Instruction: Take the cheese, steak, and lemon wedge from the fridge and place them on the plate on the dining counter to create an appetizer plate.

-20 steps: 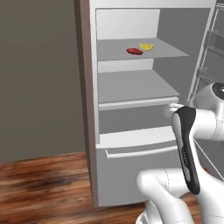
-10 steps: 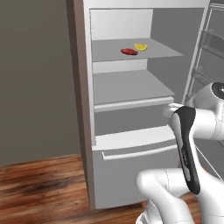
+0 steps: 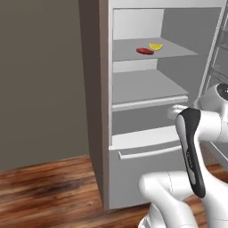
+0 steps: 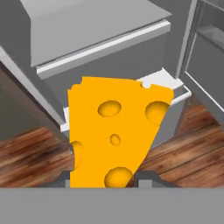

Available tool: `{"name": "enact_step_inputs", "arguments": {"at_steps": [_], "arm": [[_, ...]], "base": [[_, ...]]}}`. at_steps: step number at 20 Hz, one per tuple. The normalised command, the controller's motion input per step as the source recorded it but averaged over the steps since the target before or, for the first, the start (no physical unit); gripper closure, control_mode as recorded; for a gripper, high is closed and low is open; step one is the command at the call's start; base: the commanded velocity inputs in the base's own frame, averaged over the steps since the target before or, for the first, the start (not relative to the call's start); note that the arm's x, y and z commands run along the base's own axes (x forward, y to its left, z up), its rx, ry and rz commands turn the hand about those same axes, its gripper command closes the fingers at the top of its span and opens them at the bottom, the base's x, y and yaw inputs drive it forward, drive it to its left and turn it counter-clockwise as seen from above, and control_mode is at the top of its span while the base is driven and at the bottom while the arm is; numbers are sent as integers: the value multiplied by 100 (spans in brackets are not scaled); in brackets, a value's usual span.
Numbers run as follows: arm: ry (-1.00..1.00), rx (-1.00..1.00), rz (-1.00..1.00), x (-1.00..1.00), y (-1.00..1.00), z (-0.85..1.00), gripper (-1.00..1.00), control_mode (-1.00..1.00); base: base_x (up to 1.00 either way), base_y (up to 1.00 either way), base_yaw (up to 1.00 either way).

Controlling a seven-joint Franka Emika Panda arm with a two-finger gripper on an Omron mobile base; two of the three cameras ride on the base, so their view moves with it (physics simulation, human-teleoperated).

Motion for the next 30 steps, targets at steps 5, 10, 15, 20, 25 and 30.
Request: {"name": "enact_step_inputs", "arguments": {"at_steps": [5,10,15,20,25,30], "arm": [[0,0,0,0,0,0,100,100],[0,0,0,0,0,0,100,100],[0,0,0,0,0,0,100,100],[0,0,0,0,0,0,100,100],[0,0,0,0,0,0,100,100],[0,0,0,0,0,0,100,100]], "base": [[-21,56,28],[-34,52,24],[-28,81,18],[-10,67,57],[-7,43,69],[-5,45,73]]}}
